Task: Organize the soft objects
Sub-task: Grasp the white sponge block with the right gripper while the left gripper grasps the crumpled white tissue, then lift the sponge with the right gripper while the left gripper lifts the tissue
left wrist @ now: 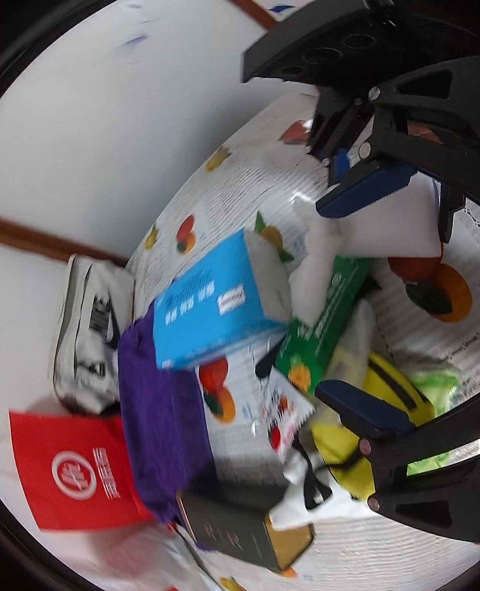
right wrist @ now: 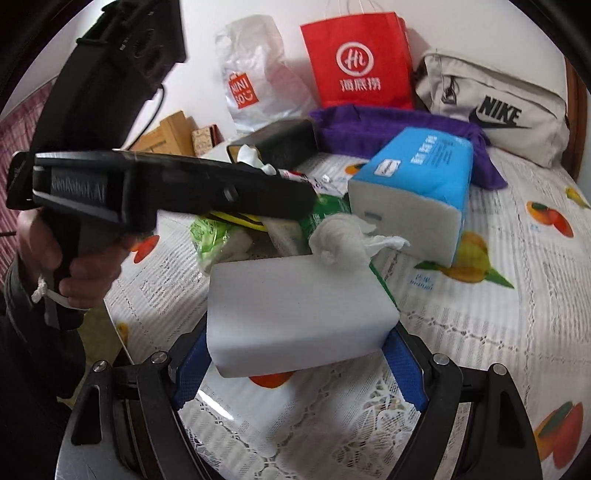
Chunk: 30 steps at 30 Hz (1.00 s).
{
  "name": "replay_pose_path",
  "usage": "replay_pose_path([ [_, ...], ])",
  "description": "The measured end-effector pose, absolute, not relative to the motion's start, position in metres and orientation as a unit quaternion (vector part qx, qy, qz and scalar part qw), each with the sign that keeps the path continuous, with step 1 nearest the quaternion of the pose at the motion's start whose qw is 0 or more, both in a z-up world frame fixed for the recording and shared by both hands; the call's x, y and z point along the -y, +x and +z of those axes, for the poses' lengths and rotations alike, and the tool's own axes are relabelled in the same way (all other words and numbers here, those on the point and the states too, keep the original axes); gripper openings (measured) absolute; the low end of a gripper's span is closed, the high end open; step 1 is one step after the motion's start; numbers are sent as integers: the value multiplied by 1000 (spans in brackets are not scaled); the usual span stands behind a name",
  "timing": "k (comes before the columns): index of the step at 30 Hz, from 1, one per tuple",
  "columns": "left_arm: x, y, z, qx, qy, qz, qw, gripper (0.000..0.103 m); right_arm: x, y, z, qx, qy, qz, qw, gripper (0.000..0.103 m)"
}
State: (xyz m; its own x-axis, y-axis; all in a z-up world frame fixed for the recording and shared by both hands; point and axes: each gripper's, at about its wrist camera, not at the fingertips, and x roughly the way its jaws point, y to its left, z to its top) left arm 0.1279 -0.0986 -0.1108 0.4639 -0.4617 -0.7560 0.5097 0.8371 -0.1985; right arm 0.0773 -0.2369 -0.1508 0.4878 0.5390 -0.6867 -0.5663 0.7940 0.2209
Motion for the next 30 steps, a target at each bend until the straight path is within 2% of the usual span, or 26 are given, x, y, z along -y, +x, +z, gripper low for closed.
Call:
replay_pose_path([
  [5, 113, 128, -114, -440, 44, -318, 839, 79, 236, 78, -149, -370, -37, 336, 865, 84],
  [9, 118, 131, -117, -445, 42, -331, 831, 64, 233, 79, -146, -358, -46, 351, 864, 84],
  [12, 117, 134, -118, -448, 31, -345, 824, 47, 230, 78, -146, -358, -57, 352, 863, 84],
  [14, 117, 135, -120, -450, 25, -349, 822, 41, 229, 77, -145, -358, -57, 354, 862, 84],
  [15, 117, 135, -120, -451, 22, -352, 820, 33, 229, 77, -146, -360, -53, 357, 861, 84],
  [21, 107, 135, -114, -440, 23, -331, 834, 30, 228, 77, -145, -367, -53, 350, 860, 84],
  [30, 49, 128, -95, -422, 11, -238, 875, 30, 238, 83, -146, -390, -39, 295, 871, 84],
])
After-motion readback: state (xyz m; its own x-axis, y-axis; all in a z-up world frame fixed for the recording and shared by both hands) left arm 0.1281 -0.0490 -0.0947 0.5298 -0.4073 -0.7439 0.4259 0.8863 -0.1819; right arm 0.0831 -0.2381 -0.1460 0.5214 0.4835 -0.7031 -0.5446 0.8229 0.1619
